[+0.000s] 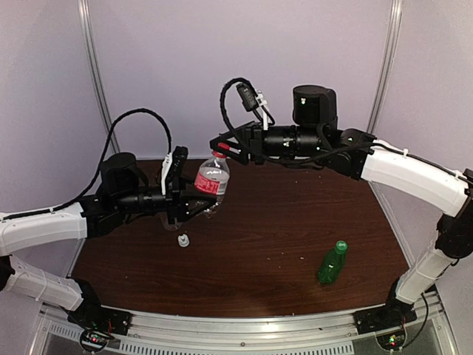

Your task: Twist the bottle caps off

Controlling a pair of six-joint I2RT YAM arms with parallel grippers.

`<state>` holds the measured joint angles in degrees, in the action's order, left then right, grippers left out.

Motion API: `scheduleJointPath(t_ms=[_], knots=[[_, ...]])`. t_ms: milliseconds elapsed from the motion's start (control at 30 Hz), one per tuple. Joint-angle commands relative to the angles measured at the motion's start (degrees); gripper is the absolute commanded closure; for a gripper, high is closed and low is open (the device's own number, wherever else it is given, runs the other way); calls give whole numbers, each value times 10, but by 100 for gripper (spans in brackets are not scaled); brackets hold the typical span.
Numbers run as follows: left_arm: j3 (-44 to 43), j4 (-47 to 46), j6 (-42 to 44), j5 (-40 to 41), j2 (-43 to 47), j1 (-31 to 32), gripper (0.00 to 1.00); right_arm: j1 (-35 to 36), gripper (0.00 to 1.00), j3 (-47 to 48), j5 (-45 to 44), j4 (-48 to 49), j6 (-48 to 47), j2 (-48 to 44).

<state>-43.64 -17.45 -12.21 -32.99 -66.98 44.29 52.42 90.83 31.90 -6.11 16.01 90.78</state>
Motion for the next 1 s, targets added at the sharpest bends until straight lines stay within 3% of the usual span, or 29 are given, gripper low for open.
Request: scheduleJointPath(t_ms=[0,133,367,533,633,767,867,967], knots=[[-21,-12,7,8,0,-2,85,5,54,11,-7,14,10,8],[-20,-11,9,10,3,-3,85,6,66,9,4,18,7,9],[-19,-11,10,8,7,-3,85,4,73,0,19,23,-8,14],[-12,-30,7,-33,11,-3,85,-26,81,-11,130,45,-65,19],[0,-73,-14,-105,13,-3,85,-45,80,-7,278,30,-142,27],[12,-134,-54,-190,14,-3,84,-61,77,28,395,-59,-279,51],[15,-148,-62,-205,15,-3,84,-80,75,74,439,-113,-318,80],[15,-136,-56,-196,17,-3,84,-86,67,74,423,-112,-303,81]])
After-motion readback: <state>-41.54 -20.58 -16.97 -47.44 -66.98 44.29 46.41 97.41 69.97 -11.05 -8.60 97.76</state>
